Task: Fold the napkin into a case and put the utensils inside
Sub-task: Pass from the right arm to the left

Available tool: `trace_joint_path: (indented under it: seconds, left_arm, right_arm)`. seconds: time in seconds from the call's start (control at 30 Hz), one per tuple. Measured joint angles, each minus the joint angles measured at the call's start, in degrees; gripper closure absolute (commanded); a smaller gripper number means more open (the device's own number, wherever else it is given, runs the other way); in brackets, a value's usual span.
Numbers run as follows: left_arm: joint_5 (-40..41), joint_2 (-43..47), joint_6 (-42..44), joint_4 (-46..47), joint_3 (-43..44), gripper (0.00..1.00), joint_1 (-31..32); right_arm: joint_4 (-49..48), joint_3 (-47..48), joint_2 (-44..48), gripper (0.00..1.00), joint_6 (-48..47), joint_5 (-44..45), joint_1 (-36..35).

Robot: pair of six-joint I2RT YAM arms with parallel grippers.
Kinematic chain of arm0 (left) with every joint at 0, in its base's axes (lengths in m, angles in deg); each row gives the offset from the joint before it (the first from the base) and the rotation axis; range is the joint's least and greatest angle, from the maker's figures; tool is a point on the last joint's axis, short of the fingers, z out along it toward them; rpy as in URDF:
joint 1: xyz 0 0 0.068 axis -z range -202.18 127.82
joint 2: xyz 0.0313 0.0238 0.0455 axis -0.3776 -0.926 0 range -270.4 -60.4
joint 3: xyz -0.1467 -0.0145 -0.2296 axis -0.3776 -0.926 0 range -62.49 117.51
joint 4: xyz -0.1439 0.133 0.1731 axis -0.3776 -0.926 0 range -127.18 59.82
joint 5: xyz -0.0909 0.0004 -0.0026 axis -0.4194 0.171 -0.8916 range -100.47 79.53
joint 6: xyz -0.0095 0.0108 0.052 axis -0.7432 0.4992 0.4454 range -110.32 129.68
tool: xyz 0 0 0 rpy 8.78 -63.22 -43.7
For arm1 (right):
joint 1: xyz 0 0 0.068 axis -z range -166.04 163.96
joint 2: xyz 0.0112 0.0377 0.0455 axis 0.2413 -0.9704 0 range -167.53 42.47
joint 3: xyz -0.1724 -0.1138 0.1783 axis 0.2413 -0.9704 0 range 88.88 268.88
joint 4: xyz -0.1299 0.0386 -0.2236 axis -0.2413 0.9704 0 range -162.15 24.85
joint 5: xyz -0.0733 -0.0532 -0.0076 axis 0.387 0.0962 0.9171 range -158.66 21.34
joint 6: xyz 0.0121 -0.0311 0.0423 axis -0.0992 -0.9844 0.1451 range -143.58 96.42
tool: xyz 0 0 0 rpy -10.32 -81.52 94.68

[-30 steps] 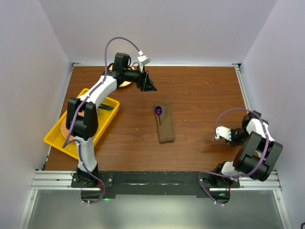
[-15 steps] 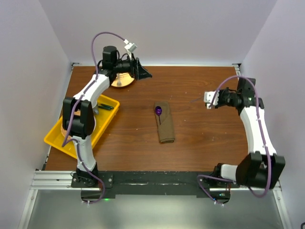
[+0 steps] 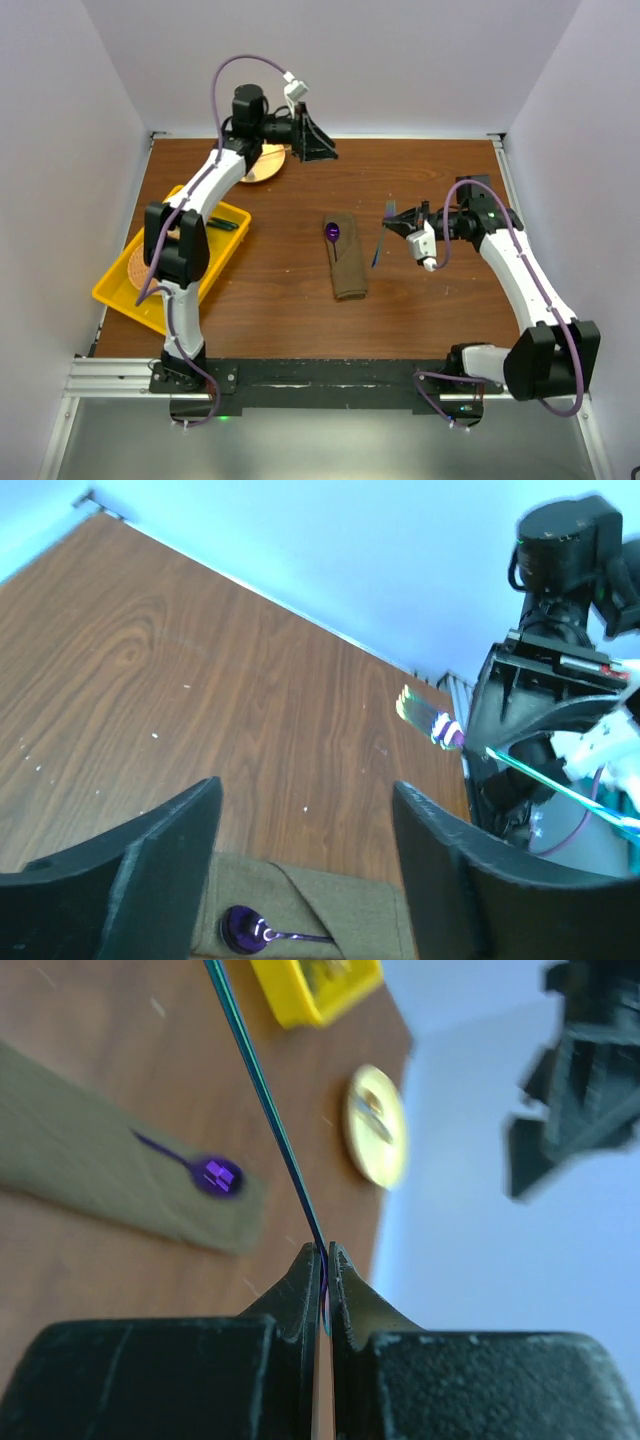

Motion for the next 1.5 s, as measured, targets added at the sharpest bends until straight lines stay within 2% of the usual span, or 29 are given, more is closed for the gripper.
trace_joint_path:
  seconds: [0.1, 0.27, 0.33, 0.37, 0.43, 0.5, 0.6, 0.73, 1.2, 1.5]
  left_arm:
    - [-0.13, -0.72, 4.70, -5.62, 3.15, 0.37, 2.84]
    - [-3.50, -1.75, 6.51, -8.00, 3.85, 0.44, 6.43]
    - [-5.77, -2.21, 1.44, -2.27, 1.55, 0.43, 6.91]
    - [-7.26, -2.23, -2.73, 3.45, -1.07, 0.42, 6.95]
    - [-9.33, -3.08, -15.74, 18.78, -6.60, 0.41, 6.99]
    - [-10.73, -5.35, -25.57, 28.94, -8.61, 0.40, 7.08]
    - [-12.11, -7.37, -34.34, 36.87, -10.73, 0.40, 7.21]
    - [-13.68, -7.61, -40.94, 42.95, -11.41, 0.44, 8.17]
    - [-15.74, -7.58, -47.50, 47.60, -13.38, 0.58, 11.02]
    - [-16.55, -7.58, -50.12, 49.70, -13.38, 0.58, 12.39]
  right_arm:
    - [8.68, 2.80, -2.58, 1.00, -0.68, -1.44, -2.82]
    - [13.66, 2.91, -2.25, 1.00, -1.38, -2.75, -6.58]
    - [14.01, 2.80, -1.75, 1.00, -1.44, -3.06, -7.67]
    - [14.03, 2.62, -1.42, 1.00, -1.49, -3.10, -8.02]
    - [14.03, 2.40, -0.83, 1.00, -1.57, -3.15, -8.52]
    - [13.79, 2.05, -0.48, 1.00, -1.62, -3.10, -8.72]
    - [13.27, 1.73, -0.42, 1.00, -1.64, -2.89, -8.94]
    - [12.57, 1.73, -0.42, 1.00, -1.62, -2.86, -8.98]
    - [8.37, 1.73, -0.52, 1.00, -1.62, -2.67, -9.25]
    - [6.69, 0.66, -0.50, 1.00, -1.64, -2.43, -9.25]
